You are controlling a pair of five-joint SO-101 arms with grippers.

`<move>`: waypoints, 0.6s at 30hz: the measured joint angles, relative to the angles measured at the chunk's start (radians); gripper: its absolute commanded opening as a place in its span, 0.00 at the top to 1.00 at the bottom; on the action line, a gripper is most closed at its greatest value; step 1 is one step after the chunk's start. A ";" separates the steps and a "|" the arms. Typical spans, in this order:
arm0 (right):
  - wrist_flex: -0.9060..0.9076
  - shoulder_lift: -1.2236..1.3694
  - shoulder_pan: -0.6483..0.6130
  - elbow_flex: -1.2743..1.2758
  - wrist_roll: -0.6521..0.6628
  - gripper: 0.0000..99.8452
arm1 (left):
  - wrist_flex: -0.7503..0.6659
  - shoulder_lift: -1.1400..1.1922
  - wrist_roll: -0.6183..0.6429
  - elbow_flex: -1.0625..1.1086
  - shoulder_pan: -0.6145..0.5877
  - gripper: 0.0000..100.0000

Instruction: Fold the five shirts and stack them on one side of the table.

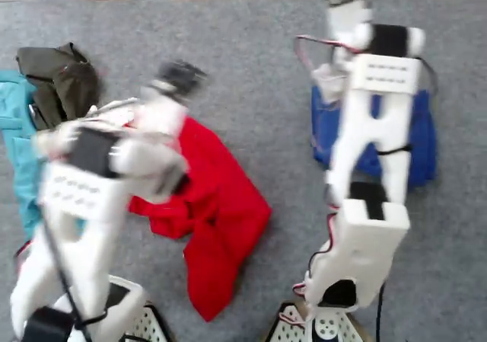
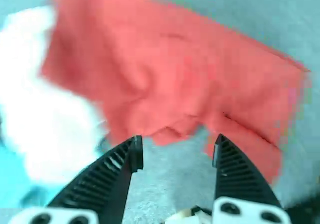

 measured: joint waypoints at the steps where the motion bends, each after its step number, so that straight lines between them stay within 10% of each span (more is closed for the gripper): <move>1: 0.000 0.000 -0.046 0.015 0.009 0.71 | -0.005 -0.018 0.005 -0.003 -0.089 0.75; 10: -0.118 0.155 -0.503 0.195 0.026 0.71 | -0.318 -0.066 0.006 0.235 -0.888 0.75; 18: -0.189 0.416 -0.614 0.167 0.025 0.98 | -0.624 -0.069 -0.025 0.609 -1.143 0.75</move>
